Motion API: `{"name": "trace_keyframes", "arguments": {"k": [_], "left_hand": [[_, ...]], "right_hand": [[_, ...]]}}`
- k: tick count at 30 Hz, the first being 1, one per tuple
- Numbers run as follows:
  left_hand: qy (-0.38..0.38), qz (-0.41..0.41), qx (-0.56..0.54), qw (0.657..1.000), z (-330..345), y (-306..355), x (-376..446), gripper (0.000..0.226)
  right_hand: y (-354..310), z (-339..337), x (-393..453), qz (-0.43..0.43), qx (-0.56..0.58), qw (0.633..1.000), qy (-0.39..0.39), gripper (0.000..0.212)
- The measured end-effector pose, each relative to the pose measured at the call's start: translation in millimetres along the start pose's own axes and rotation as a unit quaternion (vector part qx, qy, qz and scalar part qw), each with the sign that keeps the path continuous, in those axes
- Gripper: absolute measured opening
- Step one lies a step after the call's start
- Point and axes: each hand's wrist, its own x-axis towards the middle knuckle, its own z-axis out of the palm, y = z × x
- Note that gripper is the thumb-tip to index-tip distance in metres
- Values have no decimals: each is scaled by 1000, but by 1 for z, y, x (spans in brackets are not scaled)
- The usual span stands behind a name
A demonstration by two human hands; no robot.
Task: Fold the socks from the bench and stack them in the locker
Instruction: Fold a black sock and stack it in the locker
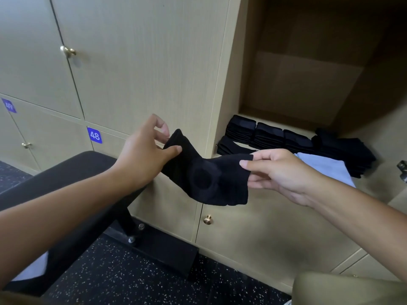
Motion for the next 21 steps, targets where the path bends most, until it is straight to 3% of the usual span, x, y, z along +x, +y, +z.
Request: {"name": "trace_keyframes", "arguments": {"k": [6,11,14,21], "left_hand": [[-29,-14,-61,998,26,17,-10,31],[-64,-42,-122,990,47,28,-13,28],[-89,-67,-166,980,58,36,-14,25],[-134,-81,-213,965,71,44,-11,20]], "right_hand": [[-9,15,-4,-21,34,999,-16,6],[-13,25,-3,-33,50,998,24,13],[-15,28,-5,-38,50,997,36,6],[-15,22,-3,-39,56,995,74,31]]}}
